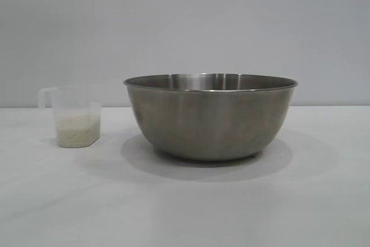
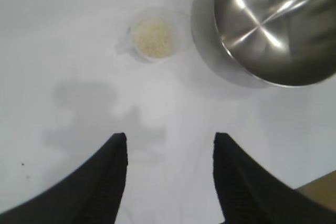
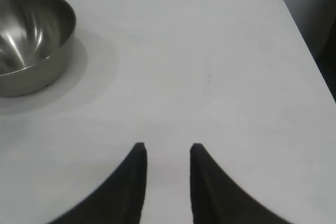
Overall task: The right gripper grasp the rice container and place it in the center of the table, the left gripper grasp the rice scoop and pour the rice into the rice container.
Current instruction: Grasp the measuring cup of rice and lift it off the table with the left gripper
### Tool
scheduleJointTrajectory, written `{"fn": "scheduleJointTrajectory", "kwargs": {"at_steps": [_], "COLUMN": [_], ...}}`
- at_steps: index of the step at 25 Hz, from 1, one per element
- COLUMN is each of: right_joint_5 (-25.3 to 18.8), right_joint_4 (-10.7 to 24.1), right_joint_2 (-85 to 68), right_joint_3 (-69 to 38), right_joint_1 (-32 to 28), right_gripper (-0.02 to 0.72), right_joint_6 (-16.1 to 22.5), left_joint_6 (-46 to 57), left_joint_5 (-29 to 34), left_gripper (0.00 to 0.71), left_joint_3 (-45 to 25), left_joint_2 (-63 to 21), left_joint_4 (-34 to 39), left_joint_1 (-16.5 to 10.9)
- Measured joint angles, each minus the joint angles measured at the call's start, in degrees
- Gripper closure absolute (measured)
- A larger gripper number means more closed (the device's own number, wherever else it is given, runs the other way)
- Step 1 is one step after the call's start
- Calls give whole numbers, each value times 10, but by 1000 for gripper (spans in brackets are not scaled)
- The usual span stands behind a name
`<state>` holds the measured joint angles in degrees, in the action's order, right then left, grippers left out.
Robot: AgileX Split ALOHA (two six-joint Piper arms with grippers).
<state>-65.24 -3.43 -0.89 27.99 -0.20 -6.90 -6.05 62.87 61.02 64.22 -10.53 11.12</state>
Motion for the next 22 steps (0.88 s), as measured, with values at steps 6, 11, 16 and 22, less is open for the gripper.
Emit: {"fn": "scheduleJointTrajectory", "kwargs": {"at_steps": [6, 11, 16, 22], "right_joint_5": [0, 0, 0, 0], "right_joint_4": [0, 0, 0, 0], "right_joint_2": [0, 0, 0, 0], "right_joint_3": [0, 0, 0, 0], "right_joint_1": [0, 0, 0, 0], "right_gripper": [498, 498, 498, 498], "right_joint_6": [1, 1, 1, 1], "left_joint_6": [-2, -61, -141, -160], "left_joint_5": [-156, -291, -409, -589], "left_gripper": [401, 401, 401, 401], "left_joint_3": [-135, -235, -328, -400], "left_joint_2": [-77, -103, -104, -105], "left_joint_4": [-33, -109, -195, -248], "left_joint_1": [0, 0, 0, 0]}}
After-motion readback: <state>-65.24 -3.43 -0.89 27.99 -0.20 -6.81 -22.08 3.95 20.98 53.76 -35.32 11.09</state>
